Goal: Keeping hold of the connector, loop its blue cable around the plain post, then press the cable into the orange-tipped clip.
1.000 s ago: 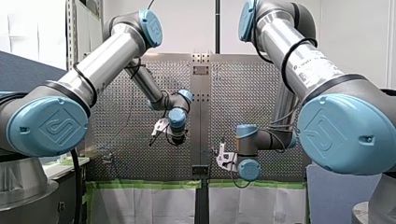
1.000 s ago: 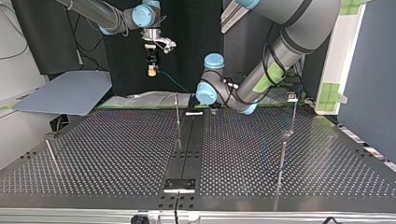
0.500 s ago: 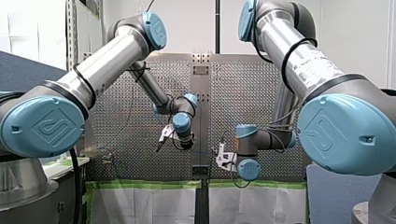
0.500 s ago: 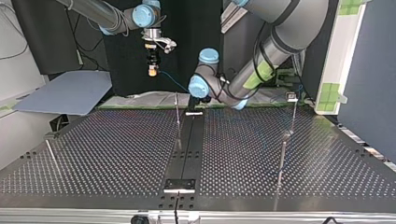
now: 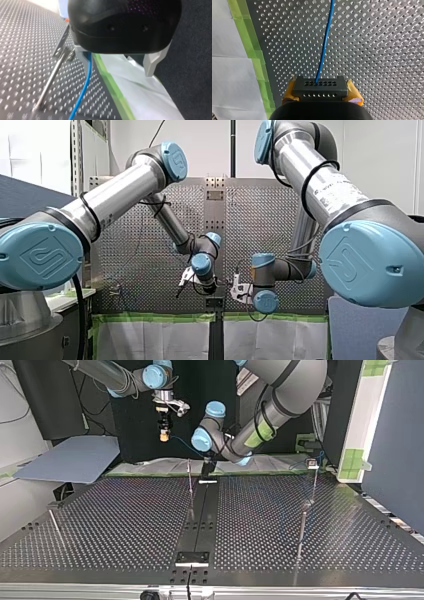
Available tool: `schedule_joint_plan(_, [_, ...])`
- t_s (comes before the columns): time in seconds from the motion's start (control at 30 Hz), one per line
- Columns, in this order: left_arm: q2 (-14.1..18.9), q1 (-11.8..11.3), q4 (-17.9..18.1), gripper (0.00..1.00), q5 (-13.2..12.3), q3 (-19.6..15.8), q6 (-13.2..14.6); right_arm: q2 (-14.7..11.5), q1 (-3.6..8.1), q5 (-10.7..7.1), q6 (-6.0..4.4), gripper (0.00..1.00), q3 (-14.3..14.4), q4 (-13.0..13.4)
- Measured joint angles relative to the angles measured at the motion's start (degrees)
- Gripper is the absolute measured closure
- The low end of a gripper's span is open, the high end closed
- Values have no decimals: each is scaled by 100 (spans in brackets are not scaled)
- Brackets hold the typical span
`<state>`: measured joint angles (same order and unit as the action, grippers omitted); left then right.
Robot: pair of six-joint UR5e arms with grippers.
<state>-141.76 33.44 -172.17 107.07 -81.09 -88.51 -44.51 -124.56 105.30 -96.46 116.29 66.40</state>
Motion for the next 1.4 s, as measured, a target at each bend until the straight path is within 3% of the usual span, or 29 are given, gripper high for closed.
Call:
schedule_joint_plan(0.43, [-64,337,298,0,-154,-7,-242,2,-3,0,2,87,-5,14])
schedule_joint_plan(0.93, [-74,536,697,0,-423,-28,-1034,1,-3,0,-14,87,-2,19])
schedule_joint_plan(1.23, [-72,541,716,0,-289,-28,-1157,1,-3,0,-15,87,-1,13])
schedule_joint_plan(1.3, [-70,540,723,3,-259,-28,-1162,1,-3,0,-12,87,-2,8])
schedule_joint_plan(1.37, [-68,536,727,30,-243,-28,-1174,0,-3,0,-8,87,-1,3])
schedule_joint_plan(1.4, [-67,535,734,30,-239,-28,-1183,1,-3,0,-7,87,-1,1])
